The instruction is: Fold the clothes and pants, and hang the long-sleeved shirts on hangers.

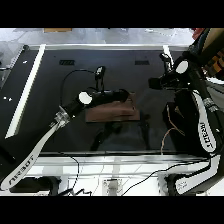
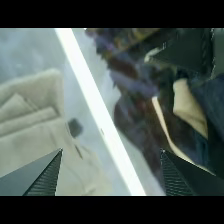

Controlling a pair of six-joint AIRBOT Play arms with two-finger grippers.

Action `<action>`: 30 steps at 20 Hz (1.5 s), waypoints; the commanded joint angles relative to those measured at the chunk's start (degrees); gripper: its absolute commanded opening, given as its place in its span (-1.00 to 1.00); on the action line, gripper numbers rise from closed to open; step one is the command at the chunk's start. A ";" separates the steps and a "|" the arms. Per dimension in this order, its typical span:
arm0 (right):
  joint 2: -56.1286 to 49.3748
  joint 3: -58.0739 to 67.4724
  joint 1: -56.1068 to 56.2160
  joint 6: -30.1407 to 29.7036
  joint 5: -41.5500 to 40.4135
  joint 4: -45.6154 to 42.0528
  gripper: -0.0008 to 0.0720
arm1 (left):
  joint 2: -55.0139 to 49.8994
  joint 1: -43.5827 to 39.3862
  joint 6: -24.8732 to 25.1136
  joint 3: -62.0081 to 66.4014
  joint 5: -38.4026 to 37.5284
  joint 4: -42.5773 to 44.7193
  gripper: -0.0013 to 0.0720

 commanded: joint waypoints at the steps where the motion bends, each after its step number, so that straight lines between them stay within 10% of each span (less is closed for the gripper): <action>1: -1.51 -3.45 -4.50 -9.40 4.07 5.31 -0.94 | 1.40 1.75 0.07 0.35 1.38 -0.20 0.94; 4: -4.76 -11.72 -8.33 -17.73 10.23 23.71 -0.75 | 2.82 3.98 0.07 0.35 1.22 -0.17 0.94; 6: -6.34 -17.22 -8.55 -16.74 6.08 32.44 0.98 | 3.06 4.72 0.07 0.35 1.20 -0.17 0.94; 8: -7.65 -19.98 -6.84 -12.24 0.31 32.94 0.98 | 3.06 4.81 0.07 0.35 1.20 -0.02 0.94; 18: -10.43 -18.88 9.25 -10.69 -7.72 31.30 0.88 | 3.04 4.85 1.81 0.35 1.22 0.70 0.94; 19: -10.43 -18.01 10.84 -10.69 -8.63 29.66 0.74 | 3.06 4.96 1.81 0.35 1.07 3.32 0.94; 23: -10.32 -11.87 14.69 -11.15 -10.80 22.01 -0.93 | 3.50 7.32 1.77 0.35 -11.23 19.23 0.91; 30: -3.52 2.51 8.87 -8.74 0.66 17.53 -0.93 | 12.37 16.83 -8.72 0.37 -31.71 58.36 0.91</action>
